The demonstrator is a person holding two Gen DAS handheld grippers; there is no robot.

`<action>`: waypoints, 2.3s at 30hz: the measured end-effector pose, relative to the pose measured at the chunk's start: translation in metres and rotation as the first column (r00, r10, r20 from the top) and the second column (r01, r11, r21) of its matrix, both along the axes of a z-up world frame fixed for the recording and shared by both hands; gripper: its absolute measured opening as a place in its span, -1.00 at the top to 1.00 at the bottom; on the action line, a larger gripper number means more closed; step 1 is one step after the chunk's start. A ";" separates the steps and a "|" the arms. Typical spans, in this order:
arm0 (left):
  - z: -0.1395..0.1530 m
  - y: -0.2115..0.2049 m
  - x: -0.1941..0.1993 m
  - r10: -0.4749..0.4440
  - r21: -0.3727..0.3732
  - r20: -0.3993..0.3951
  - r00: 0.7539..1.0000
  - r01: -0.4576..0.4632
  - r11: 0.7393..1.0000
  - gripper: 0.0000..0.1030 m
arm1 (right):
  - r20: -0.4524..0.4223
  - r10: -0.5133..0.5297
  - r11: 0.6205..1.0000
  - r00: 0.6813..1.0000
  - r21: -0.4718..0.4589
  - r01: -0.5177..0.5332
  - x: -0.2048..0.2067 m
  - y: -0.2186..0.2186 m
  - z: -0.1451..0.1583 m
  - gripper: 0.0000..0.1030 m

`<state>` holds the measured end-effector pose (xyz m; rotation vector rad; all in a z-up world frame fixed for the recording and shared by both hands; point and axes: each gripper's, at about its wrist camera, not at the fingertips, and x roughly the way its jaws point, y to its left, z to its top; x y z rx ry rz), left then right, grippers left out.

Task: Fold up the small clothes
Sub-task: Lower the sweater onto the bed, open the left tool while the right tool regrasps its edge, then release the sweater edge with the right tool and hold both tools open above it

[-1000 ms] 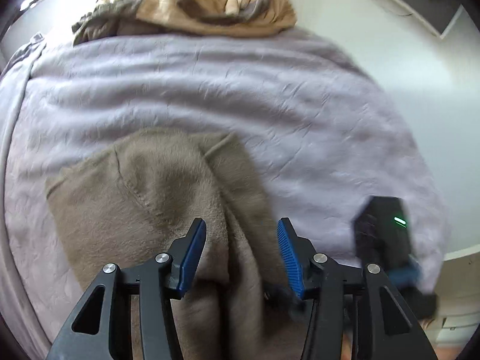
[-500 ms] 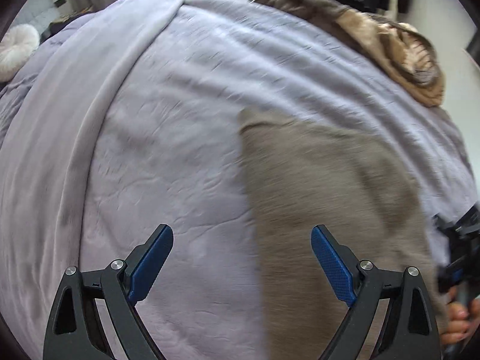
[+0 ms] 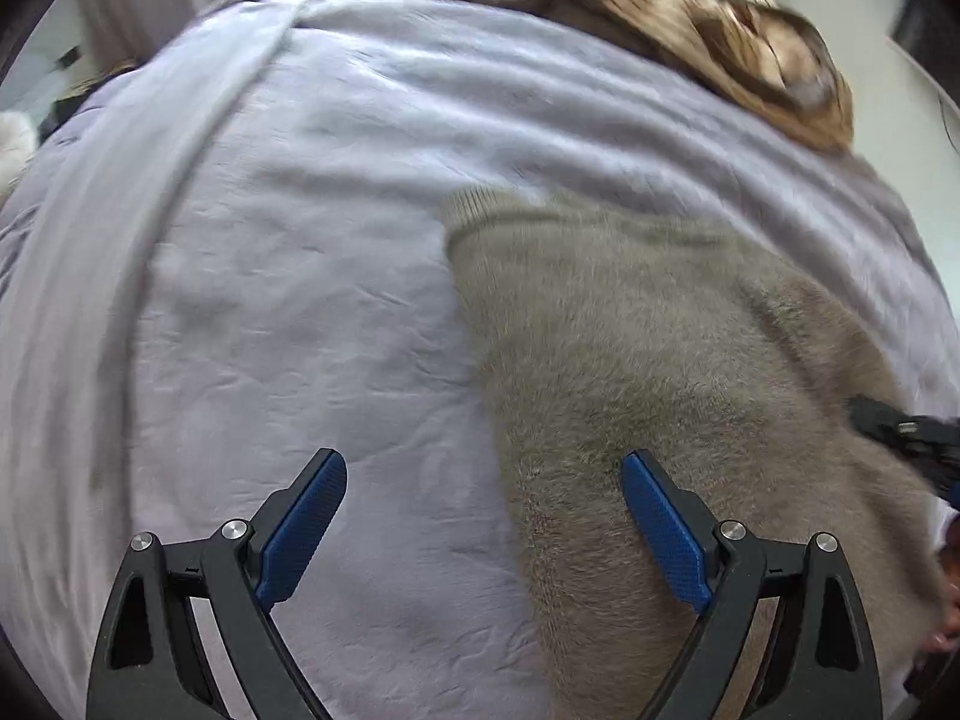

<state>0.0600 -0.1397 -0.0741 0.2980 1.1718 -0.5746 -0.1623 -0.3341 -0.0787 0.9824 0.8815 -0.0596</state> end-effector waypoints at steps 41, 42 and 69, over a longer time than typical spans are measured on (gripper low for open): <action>-0.037 0.060 -0.078 -0.024 0.099 -0.253 0.967 0.051 0.994 -0.98 | -0.305 -0.050 0.997 0.951 -0.078 0.028 -0.115 0.037 -0.011 0.50; -0.037 0.061 -0.079 -0.020 0.101 -0.256 0.967 0.048 0.994 -0.98 | -0.301 -0.056 0.997 0.952 -0.069 0.037 -0.117 0.037 -0.008 0.43; 0.030 0.069 -0.177 0.056 0.194 -0.198 0.979 -0.017 0.981 -0.98 | -0.436 -0.056 0.998 0.898 -0.029 0.048 -0.146 0.036 -0.001 0.17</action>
